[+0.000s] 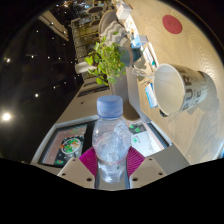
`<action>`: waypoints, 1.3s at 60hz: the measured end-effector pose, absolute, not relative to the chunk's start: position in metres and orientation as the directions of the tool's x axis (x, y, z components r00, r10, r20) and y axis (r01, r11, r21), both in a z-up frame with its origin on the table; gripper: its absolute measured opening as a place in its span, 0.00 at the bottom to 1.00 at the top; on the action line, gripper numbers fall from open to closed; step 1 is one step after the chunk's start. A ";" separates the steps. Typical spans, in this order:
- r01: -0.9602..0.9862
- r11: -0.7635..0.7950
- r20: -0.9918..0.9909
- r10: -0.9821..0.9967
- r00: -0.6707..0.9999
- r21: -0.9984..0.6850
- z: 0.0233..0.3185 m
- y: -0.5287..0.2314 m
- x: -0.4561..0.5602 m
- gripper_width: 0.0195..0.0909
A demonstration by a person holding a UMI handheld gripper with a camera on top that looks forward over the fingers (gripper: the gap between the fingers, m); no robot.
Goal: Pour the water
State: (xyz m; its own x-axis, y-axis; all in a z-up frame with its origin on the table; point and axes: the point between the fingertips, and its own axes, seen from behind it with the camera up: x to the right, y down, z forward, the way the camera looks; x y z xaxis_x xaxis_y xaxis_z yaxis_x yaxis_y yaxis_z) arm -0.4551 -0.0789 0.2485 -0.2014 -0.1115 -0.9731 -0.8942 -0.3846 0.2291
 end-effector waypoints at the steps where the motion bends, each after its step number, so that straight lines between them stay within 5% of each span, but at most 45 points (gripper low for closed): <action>1: -0.888 -0.382 -0.967 -0.119 -0.226 0.255 0.245 -0.077 -0.455 0.20; 13: -0.804 -0.336 -0.871 -0.207 -0.445 0.490 0.204 -0.062 -0.453 0.20; 27: -0.810 -0.388 -0.897 -0.243 -0.369 0.439 0.202 -0.066 -0.459 0.20; 42: -0.841 -0.523 -0.989 0.019 0.147 -0.135 0.290 -0.070 -0.438 0.20; 52: -0.716 -0.401 -0.819 0.233 0.525 -0.572 0.363 -0.061 -0.381 0.20; 60: -0.532 -0.261 -0.591 0.280 0.756 -0.805 0.386 -0.055 -0.317 0.20; 68: -0.251 -0.172 -0.288 0.237 0.928 -0.952 0.357 -0.040 -0.247 0.20; 78: 0.017 -0.245 -0.026 0.174 0.984 -0.969 0.246 -0.028 -0.181 0.20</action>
State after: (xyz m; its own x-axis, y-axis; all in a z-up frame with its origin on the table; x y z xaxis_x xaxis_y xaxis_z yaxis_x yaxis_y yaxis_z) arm -0.1807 -0.0284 0.2464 0.9843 0.1743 -0.0263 0.0175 -0.2450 -0.9694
